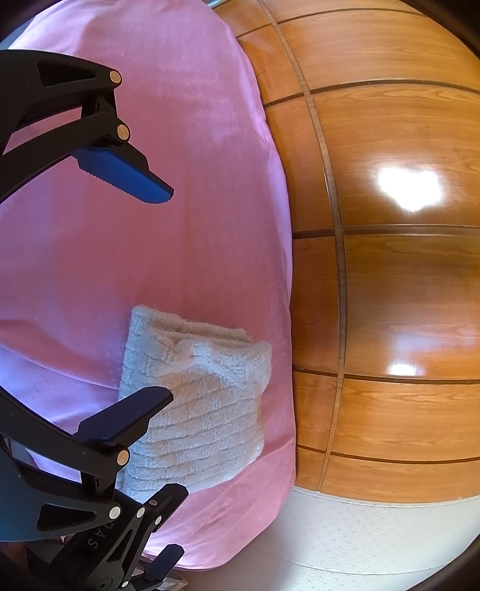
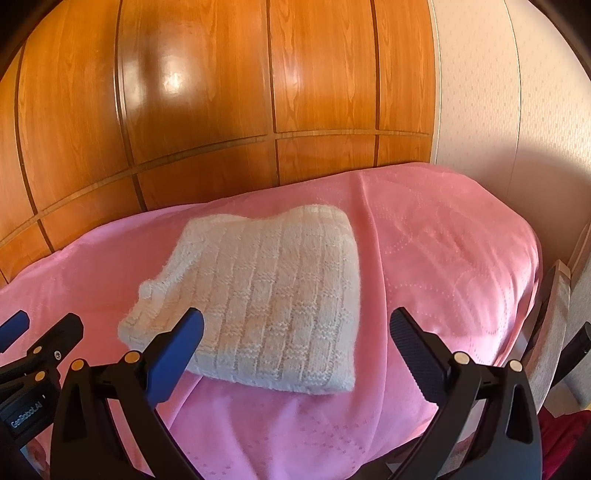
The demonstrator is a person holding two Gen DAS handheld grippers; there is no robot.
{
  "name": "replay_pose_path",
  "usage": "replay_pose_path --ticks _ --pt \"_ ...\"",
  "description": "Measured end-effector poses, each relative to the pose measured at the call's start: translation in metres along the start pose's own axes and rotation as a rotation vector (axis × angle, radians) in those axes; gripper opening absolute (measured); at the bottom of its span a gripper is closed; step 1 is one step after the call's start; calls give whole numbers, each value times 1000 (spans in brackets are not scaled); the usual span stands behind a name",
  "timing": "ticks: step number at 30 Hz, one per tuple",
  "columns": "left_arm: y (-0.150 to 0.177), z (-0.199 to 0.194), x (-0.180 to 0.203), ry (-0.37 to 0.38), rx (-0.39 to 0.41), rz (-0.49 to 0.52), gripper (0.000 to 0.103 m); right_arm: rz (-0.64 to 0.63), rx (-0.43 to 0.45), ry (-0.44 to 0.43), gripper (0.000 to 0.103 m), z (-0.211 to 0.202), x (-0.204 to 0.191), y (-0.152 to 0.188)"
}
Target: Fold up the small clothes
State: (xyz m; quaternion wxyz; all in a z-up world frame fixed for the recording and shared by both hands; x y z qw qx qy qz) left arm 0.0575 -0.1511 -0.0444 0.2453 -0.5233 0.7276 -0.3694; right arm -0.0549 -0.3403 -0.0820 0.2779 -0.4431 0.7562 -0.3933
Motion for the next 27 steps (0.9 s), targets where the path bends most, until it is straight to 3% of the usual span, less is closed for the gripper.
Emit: replay_pose_path --ticks 27 --pt "-4 -9 -6 -12 24 -12 98 -3 4 -4 101 -4 -1 1"
Point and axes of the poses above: each gripper's, at about its wrist camera, not at the fingertips, and z roughly the way its jaws point, x to its right, y to its underside, the point moved 8 cm from there along z, roughly the way its jaws point, and after that the axes turned 1 degree about -x, right-handed, at the moved point
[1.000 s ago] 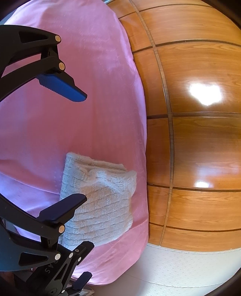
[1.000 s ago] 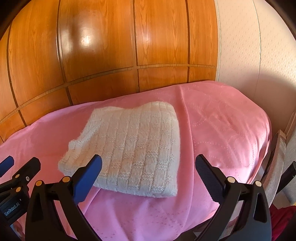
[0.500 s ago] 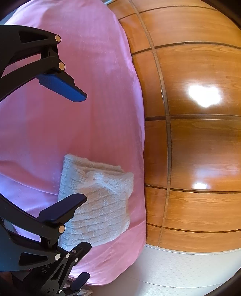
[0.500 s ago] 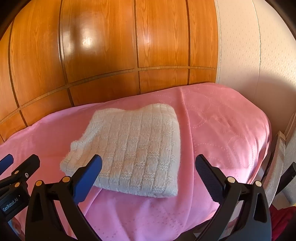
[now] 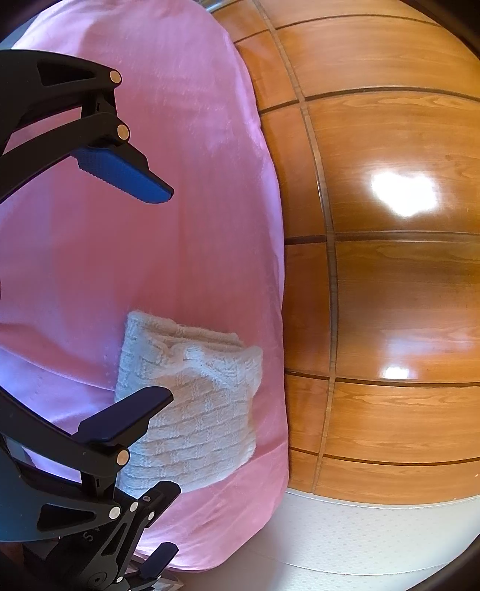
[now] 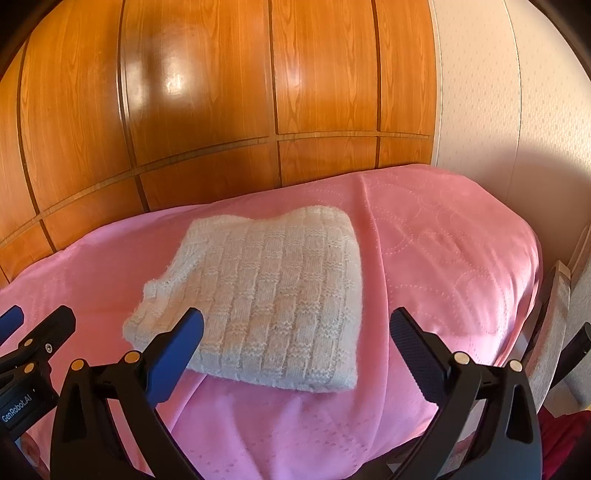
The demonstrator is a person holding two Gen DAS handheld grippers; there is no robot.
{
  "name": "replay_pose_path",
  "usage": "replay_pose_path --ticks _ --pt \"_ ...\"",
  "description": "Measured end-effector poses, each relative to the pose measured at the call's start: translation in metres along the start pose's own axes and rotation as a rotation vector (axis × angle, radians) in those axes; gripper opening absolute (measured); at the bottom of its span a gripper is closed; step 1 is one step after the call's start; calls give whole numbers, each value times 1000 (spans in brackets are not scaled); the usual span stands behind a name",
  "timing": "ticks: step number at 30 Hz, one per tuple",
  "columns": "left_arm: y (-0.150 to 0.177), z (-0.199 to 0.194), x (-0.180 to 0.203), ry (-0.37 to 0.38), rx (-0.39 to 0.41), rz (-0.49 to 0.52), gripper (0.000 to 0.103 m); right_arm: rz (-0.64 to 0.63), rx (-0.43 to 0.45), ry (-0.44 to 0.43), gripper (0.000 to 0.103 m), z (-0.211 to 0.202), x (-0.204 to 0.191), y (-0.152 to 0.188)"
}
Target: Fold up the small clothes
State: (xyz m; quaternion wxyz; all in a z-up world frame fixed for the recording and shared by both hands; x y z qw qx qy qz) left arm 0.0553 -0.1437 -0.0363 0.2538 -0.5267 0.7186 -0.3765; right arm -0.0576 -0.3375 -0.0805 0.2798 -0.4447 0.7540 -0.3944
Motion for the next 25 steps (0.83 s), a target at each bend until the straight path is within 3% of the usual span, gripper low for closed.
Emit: replay_pose_path --ticks 15,25 --pt "1 2 -4 -15 4 2 98 -46 -11 4 101 9 -4 2" --pt "9 14 -14 -55 -53 -37 98 -43 -41 -1 101 15 -6 8"
Point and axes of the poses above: each gripper's, at about its wrist camera, not at the fingertips, and z roughly the way its jaws point, x to its right, y to its underside, the point moved 8 cm from there along z, roughly the way its jaws point, and after that the axes turned 1 degree about -x, right-handed, at the moved point
